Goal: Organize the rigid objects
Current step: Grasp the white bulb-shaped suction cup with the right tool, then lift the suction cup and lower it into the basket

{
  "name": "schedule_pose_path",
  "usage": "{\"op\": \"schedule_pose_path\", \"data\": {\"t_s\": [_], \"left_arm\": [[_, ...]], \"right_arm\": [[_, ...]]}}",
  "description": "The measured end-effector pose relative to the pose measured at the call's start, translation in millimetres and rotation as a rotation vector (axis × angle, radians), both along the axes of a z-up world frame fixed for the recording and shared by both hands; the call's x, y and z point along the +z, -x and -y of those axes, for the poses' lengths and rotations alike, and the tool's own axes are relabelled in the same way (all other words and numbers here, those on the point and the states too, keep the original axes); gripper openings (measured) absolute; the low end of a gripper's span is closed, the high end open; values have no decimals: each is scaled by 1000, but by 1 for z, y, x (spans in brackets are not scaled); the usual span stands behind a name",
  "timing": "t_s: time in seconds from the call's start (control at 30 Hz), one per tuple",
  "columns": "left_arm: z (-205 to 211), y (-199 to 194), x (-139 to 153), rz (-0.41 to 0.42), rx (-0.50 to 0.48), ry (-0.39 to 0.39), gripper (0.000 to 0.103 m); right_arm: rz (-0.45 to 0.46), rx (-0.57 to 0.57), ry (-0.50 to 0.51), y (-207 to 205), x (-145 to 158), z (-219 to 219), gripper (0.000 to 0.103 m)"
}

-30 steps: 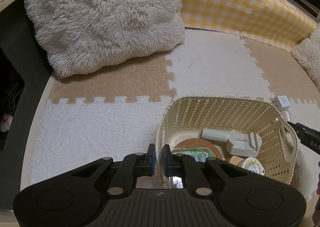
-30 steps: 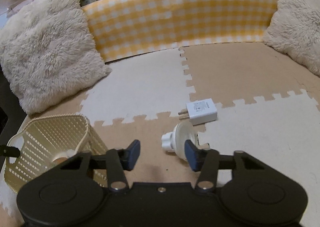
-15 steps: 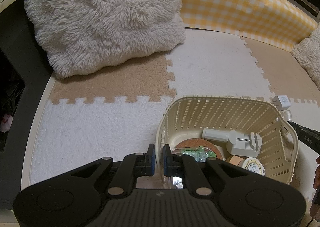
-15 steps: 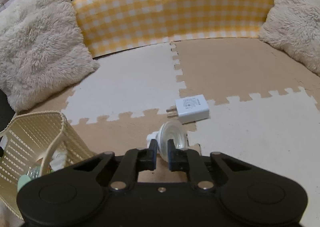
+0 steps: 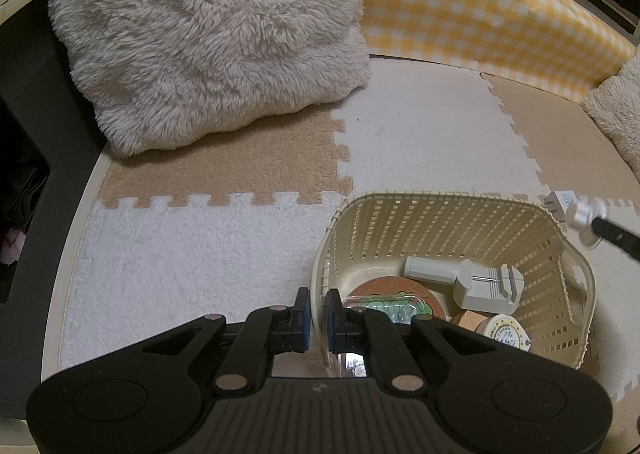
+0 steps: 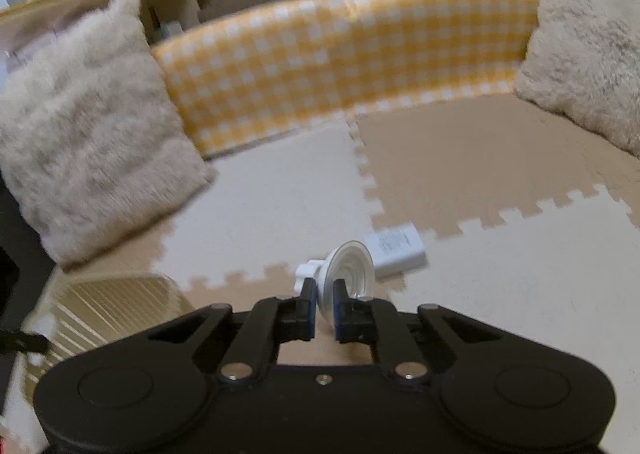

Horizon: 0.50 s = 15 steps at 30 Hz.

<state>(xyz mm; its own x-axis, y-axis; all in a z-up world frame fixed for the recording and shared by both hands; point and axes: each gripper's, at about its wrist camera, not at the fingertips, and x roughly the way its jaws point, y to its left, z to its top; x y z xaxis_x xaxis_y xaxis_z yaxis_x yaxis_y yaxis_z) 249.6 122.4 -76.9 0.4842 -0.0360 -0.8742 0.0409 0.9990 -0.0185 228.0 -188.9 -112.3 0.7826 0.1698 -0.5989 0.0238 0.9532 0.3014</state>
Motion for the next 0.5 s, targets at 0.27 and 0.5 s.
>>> {"op": "schedule_pose_path", "data": {"t_s": [0.27,0.5], "left_arm": [[0,0,0,0,0,-1,8],[0,0,0,0,0,-1,8]], "right_arm": [[116,60,-87,14,43,-12,9],[127,184,-163,19,61,-39,9]]}}
